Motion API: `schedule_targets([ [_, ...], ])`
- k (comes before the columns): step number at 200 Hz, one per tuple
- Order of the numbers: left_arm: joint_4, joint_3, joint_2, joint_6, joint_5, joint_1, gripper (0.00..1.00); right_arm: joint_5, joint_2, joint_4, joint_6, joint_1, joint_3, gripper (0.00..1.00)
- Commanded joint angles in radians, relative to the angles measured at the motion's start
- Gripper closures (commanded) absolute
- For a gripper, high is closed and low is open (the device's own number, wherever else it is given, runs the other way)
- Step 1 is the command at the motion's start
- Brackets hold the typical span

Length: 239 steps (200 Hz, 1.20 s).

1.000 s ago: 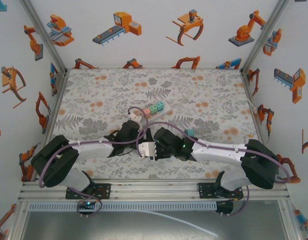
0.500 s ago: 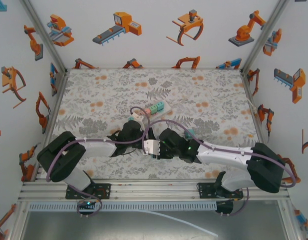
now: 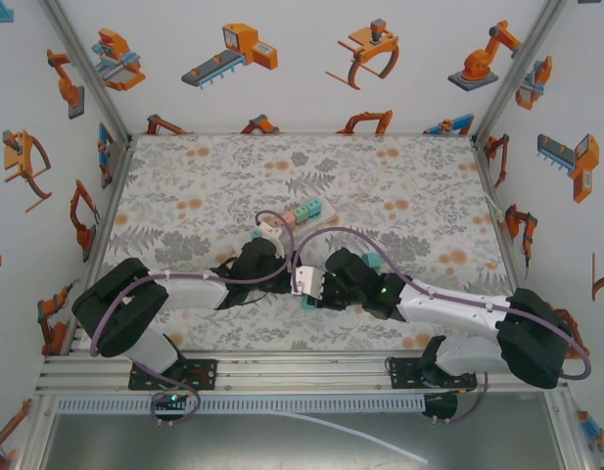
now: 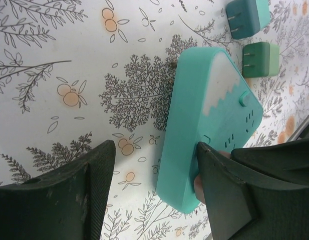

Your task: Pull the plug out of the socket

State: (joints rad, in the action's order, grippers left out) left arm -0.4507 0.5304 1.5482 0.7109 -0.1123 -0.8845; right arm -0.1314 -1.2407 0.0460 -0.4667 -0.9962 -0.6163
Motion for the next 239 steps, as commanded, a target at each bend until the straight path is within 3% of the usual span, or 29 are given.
schedule_targets([
  [1,0.478,-0.143,0.086,-0.067,0.078,-0.010,0.37,0.005,0.054,-0.243,0.083,0.035,-0.041,1.00],
  [18,0.477,-0.147,0.081,-0.062,0.087,-0.008,0.37,-0.071,0.078,-0.378,0.206,0.082,0.011,1.00],
  [56,0.477,-0.140,0.047,-0.062,0.097,0.004,0.36,-0.004,-0.011,-0.182,0.130,0.050,-0.060,1.00],
  [97,0.567,-0.069,-0.172,-0.029,0.129,0.033,0.32,0.050,-0.081,-0.204,0.081,-0.009,-0.055,0.90],
  [141,0.709,0.014,-0.365,0.012,0.164,0.059,0.29,0.089,-0.106,-0.184,0.072,-0.032,-0.091,0.92],
  [199,0.511,-0.206,-0.686,0.256,0.040,0.055,0.33,0.068,-0.147,-0.213,0.135,-0.033,-0.109,0.93],
  [218,0.479,-0.198,-0.697,0.253,0.081,0.053,0.33,0.045,-0.162,-0.243,0.165,-0.033,-0.115,0.93],
  [239,0.406,-0.173,-0.610,0.227,0.111,0.055,0.32,0.043,-0.178,-0.237,0.185,-0.032,-0.134,0.93],
])
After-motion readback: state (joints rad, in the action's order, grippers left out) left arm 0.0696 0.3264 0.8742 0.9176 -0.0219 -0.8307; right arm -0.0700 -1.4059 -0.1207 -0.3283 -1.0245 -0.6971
